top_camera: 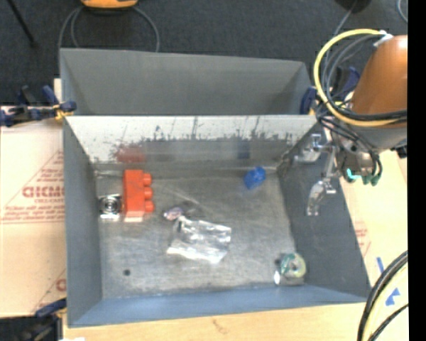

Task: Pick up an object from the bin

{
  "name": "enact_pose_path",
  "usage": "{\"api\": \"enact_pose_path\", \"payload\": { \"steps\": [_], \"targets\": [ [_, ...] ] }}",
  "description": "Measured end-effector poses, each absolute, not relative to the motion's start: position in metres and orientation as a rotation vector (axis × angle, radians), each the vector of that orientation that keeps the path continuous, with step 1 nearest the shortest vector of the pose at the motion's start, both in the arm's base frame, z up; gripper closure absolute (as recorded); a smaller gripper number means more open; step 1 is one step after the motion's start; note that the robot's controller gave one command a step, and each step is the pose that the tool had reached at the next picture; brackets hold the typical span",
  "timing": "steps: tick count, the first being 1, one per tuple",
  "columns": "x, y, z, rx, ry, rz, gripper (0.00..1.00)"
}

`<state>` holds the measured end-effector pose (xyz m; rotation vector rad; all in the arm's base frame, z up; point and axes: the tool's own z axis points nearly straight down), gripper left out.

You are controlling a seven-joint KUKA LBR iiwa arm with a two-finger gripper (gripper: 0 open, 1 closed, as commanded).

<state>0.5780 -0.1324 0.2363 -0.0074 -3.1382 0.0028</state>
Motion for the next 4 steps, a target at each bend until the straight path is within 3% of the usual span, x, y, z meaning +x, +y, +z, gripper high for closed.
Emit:
{"api": "enact_pose_path", "payload": {
  "steps": [1,2,3,4],
  "targets": [
    [0.641,-0.116,0.072,-0.223,-3.145,-0.002,0.0],
    [0.634,-0.089,0.102,-0.383,-3.125,-0.003,0.0],
    [0.639,-0.085,0.118,-0.838,-3.035,-0.003,0.0],
    [0.65,-0.077,0.075,-1.048,-2.968,-0.004,0.0]
  ]
}}
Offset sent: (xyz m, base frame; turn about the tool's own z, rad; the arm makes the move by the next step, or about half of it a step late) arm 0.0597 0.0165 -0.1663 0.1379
